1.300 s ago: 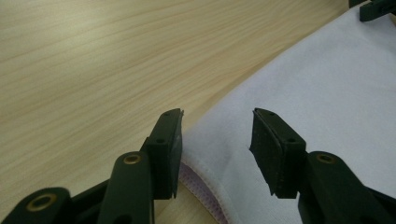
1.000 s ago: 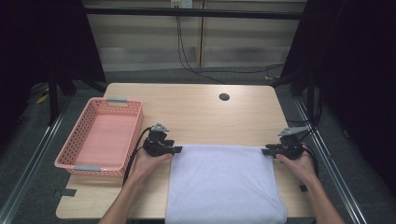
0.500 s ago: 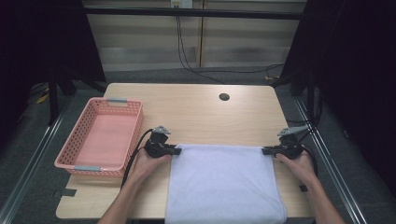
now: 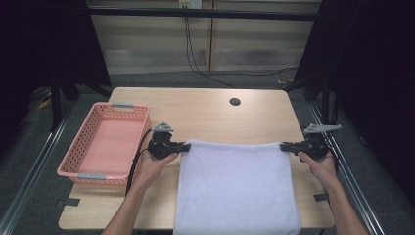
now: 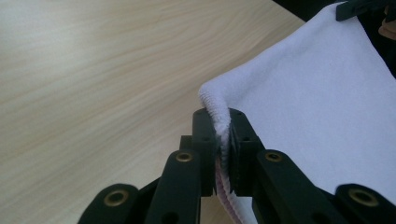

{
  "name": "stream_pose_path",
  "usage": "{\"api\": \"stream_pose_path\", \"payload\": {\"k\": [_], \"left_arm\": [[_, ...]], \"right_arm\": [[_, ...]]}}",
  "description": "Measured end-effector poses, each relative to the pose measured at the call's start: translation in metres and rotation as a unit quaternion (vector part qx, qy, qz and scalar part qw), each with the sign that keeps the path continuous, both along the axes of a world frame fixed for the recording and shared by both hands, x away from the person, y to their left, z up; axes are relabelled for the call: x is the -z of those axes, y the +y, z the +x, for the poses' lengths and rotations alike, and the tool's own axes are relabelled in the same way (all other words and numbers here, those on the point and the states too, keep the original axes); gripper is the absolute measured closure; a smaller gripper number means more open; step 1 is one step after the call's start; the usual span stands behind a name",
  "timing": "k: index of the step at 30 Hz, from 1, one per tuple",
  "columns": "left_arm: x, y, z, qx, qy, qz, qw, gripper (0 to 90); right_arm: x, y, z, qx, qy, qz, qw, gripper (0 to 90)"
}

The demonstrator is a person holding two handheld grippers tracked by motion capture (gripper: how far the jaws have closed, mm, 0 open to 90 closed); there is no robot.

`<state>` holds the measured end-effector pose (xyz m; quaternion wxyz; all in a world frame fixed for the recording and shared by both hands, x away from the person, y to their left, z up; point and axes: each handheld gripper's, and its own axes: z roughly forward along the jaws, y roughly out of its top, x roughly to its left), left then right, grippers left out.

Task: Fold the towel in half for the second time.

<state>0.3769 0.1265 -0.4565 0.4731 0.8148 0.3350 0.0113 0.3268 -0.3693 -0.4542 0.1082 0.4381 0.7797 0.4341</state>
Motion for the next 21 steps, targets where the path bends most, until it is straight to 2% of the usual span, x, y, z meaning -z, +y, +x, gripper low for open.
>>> {"api": "stream_pose_path", "payload": {"k": [1, 6, 10, 12, 14, 17, 18, 21], "left_arm": [[-0.004, 0.001, 0.002, -0.002, -0.007, 0.003, 1.0, 83.0], [-0.023, 0.007, 0.012, -0.01, -0.018, -0.015, 0.9997, 83.4], [-0.031, 0.011, 0.024, -0.02, -0.023, -0.027, 0.9992, 83.4], [-0.032, 0.01, 0.03, -0.024, -0.027, -0.02, 0.9991, 83.5], [-0.032, 0.011, 0.036, -0.031, -0.026, -0.029, 0.9988, 83.5], [-0.031, 0.01, 0.048, -0.035, -0.027, -0.026, 0.9987, 83.6], [-0.031, 0.008, 0.052, -0.04, -0.03, -0.018, 0.9986, 83.6], [-0.029, 0.005, 0.059, -0.051, -0.029, -0.025, 0.9979, 83.7]], "right_arm": [[-0.004, 0.0, 0.001, 0.002, -0.002, 0.002, 1.0, 84.4], [-0.025, -0.004, 0.013, 0.002, -0.028, 0.026, 0.9993, 84.5], [-0.038, -0.002, 0.025, 0.001, -0.044, 0.026, 0.9987, 84.5], [-0.04, 0.0, 0.03, 0.001, -0.048, 0.027, 0.9985, 84.5], [-0.041, 0.001, 0.037, 0.005, -0.046, 0.025, 0.9986, 84.5], [-0.042, 0.0, 0.049, 0.013, -0.042, 0.026, 0.9987, 84.5], [-0.042, 0.0, 0.052, 0.016, -0.04, 0.029, 0.9987, 84.4], [-0.039, 0.002, 0.063, 0.026, -0.037, 0.029, 0.9986, 84.5]]}}
